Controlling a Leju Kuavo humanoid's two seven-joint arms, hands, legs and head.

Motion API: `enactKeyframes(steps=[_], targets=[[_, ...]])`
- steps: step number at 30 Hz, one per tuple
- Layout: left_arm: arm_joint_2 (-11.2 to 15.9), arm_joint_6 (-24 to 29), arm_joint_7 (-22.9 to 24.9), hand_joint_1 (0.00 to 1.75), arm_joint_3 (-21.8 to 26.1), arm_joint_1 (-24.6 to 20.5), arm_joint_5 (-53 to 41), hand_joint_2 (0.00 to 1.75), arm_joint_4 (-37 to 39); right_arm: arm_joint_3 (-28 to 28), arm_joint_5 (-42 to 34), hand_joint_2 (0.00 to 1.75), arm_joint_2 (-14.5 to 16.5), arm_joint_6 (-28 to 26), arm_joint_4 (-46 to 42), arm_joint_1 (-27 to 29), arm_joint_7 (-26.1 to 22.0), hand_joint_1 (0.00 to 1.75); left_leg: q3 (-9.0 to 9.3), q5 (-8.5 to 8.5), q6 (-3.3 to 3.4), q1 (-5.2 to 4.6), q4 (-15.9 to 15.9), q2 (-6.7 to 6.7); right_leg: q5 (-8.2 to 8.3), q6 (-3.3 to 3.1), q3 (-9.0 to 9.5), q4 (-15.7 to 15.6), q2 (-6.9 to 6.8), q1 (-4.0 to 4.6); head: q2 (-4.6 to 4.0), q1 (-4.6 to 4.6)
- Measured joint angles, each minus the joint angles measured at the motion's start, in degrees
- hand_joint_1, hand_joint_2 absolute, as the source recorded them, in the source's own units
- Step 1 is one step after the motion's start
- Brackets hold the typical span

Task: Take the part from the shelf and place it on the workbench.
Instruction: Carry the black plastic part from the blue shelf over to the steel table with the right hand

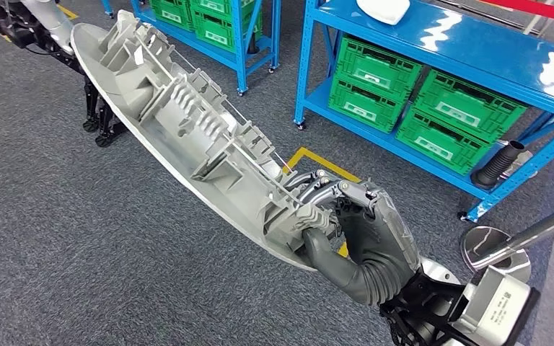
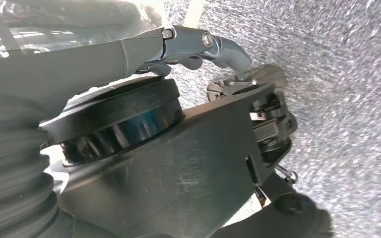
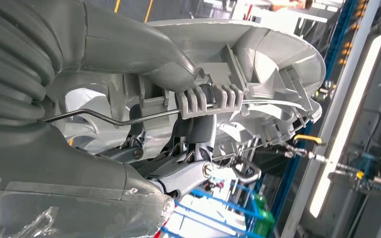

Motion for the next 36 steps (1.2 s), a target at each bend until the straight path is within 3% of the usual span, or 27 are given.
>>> enactKeyframes(steps=[2,3,4,6,8,10,11,13,15,17,18,20,21,23,24,26,28,30,32,33,34,36], targets=[[-0.06,0.0,0.01,0.0,-0.01,0.06,-0.01,1.75,0.0,0.01,0.0,1.75,0.0,0.0,0.01,0.13,0.0,1.75,-0.01,0.0,0.02,-0.08,0.11,-1.29,-0.29,-0.07,-2.21,3.81,0.21,0.03,0.0,0.12],[-0.06,0.0,0.01,0.0,-0.02,0.08,-0.01,1.75,0.0,0.01,0.0,1.75,0.01,0.0,0.01,0.17,0.0,1.75,0.0,0.0,0.01,-0.09,0.21,-2.0,1.19,-0.19,-1.82,2.56,0.3,0.03,0.0,0.15],[-0.07,0.0,0.01,0.0,-0.02,0.08,-0.01,1.75,0.0,0.0,0.0,1.75,0.01,0.0,0.01,0.19,0.0,1.75,0.01,-0.02,-0.02,-0.09,0.34,-2.75,3.4,-0.36,-0.48,-0.61,0.66,0.01,0.0,0.21],[-0.14,0.0,0.01,0.0,-0.01,-0.01,0.0,1.75,0.0,-0.04,0.0,1.75,0.0,0.0,0.01,0.19,0.01,1.75,-0.18,-0.09,-0.31,-0.04,0.68,-4.18,6.91,-0.73,3.01,-8.38,2.82,-0.15,0.0,0.3],[-0.21,-0.01,0.01,0.0,0.01,-0.05,0.02,1.75,0.0,-0.14,0.0,1.75,-0.01,0.02,-0.01,0.17,-0.01,1.75,-0.7,0.01,-0.93,0.11,0.86,-5.22,7.58,-0.99,4.53,-11.92,4.37,-0.16,0.0,0.35],[-0.15,-0.02,0.01,0.0,0.01,0.06,0.05,1.75,0.01,-0.22,0.0,1.75,-0.02,0.07,-0.01,0.14,-0.03,1.75,-1.03,0.29,-1.71,0.3,0.62,-6.18,7.7,-1.46,4.64,-12.33,3.57,-0.03,0.0,0.5],[-0.14,-0.02,0.01,0.0,0.01,0.13,0.07,1.75,-0.01,-0.25,0.0,1.75,-0.01,0.09,0.0,0.14,-0.02,1.75,-1.09,0.22,-2.05,0.31,0.61,-5.92,7.82,-1.76,4.85,-12.61,2.94,-0.11,0.0,0.51],[-0.06,0.02,0.01,0.0,0.01,0.16,0.09,1.75,-0.02,-0.3,0.01,1.75,0.01,0.1,0.0,0.14,-0.02,1.75,-2.04,-1.32,-2.71,0.25,2.83,-3.44,7.98,-2.38,5.4,-13.2,1.53,-0.39,0.0,0.14],[-0.03,0.07,0.0,0.0,0.03,0.04,0.08,1.75,-0.03,-0.35,0.04,1.75,-0.01,0.09,0.0,0.22,-0.03,1.75,-4.96,-4.62,-3.34,0.42,9.52,-0.63,7.86,-2.71,5.7,-13.35,0.1,-0.38,0.0,-0.4],[0.01,0.07,-0.03,0.0,0.06,-0.07,0.09,1.75,-0.02,-0.35,0.07,1.75,-0.01,0.1,0.01,0.37,-0.03,1.75,-7.55,-6.45,-3.74,0.53,15.26,0.04,7.68,-2.8,5.79,-13.31,-1.44,-0.29,0.0,-0.64],[0.03,0.07,-0.04,0.0,0.08,-0.07,0.1,1.75,-0.02,-0.34,0.07,1.75,-0.01,0.11,0.01,0.46,-0.03,1.75,-7.48,-5.84,-3.76,0.53,15.26,0.12,7.57,-2.8,5.85,-13.3,-2.16,-0.22,0.0,-0.74],[0.12,0.07,-0.02,0.0,0.09,0.02,0.16,1.75,-0.01,-0.32,0.08,1.75,0.0,0.13,0.01,0.6,-0.02,1.75,-4.42,-2.29,-3.34,0.4,9.35,1.03,7.32,-2.67,6.15,-13.27,-3.43,-0.03,0.0,-0.91],[0.19,0.06,0.0,0.0,0.08,0.06,0.19,1.75,0.0,-0.33,0.08,1.75,0.0,0.13,0.01,0.62,-0.03,1.75,-2.49,-0.93,-2.97,0.12,5.59,2.28,7.19,-2.54,6.32,-13.29,-4.02,0.13,0.0,-0.96],[0.28,0.03,0.01,0.0,0.07,0.08,0.2,1.75,0.0,-0.39,0.12,1.75,-0.01,0.13,0.0,0.65,-0.06,1.75,-0.13,0.14,-2.11,-0.48,0.76,4.21,6.96,-2.09,6.5,-13.24,-5.17,0.47,0.0,-1.05],[0.28,0.01,0.01,0.0,0.07,0.09,0.2,1.75,0.0,-0.42,0.14,1.75,-0.01,0.12,0.0,0.68,-0.08,1.75,0.08,-0.1,-1.76,-0.72,0.2,4.38,6.9,-1.82,6.54,-13.28,-5.77,0.58,0.0,-1.05],[0.26,0.01,-0.02,0.0,0.07,0.25,0.19,1.75,0.0,-0.48,0.16,1.75,-0.02,0.13,-0.01,0.71,-0.09,1.75,0.13,0.2,-1.1,-0.61,-0.22,3.2,6.67,-1.21,6.64,-13.26,-6.59,0.56,0.0,-1.01],[0.26,0.02,-0.08,0.0,0.07,0.36,0.19,1.75,0.0,-0.55,0.19,1.75,-0.03,0.15,-0.02,0.76,-0.1,1.75,0.23,0.57,-0.52,-0.26,-0.68,1.99,5.06,-0.66,5.89,-11.23,-4.3,0.32,0.0,-0.82],[0.14,0.02,-0.11,0.0,0.08,0.28,0.18,1.75,0.0,-0.63,0.28,1.75,-0.05,0.14,-0.02,0.91,-0.11,1.75,0.24,0.75,-0.22,-0.08,-0.86,0.82,1.68,-0.35,2.89,-4.87,-0.91,0.1,0.0,-0.36],[-0.01,0.01,-0.16,0.0,0.08,0.29,0.17,1.75,0.0,-0.65,0.44,1.75,-0.08,0.13,-0.02,1.12,-0.11,1.75,0.22,0.77,-0.15,-0.1,-0.84,-0.51,-0.69,-0.24,-0.76,2.19,0.08,0.08,0.0,-0.03],[-0.04,0.01,-0.18,0.0,0.08,0.33,0.17,1.75,0.0,-0.65,0.51,1.75,-0.09,0.13,-0.02,1.2,-0.11,1.75,0.24,0.77,-0.14,-0.11,-0.81,-1.13,-0.64,-0.23,-1.7,3.72,0.16,0.08,0.0,0.0],[-0.05,0.01,-0.2,0.0,0.07,0.38,0.17,1.75,0.0,-0.65,0.6,1.75,-0.1,0.13,-0.02,1.25,-0.1,1.75,0.27,0.76,-0.16,-0.1,-0.74,-1.9,0.73,-0.25,-1.53,2.81,0.25,0.03,0.0,0.05],[-0.12,0.02,-0.27,0.0,0.07,0.45,0.17,1.75,0.0,-0.67,0.75,1.75,-0.13,0.13,-0.02,1.28,-0.03,1.75,0.25,0.64,-0.37,-0.02,-0.45,-3.36,5.19,-0.35,1.39,-4.36,1.42,-0.21,0.0,0.19]])
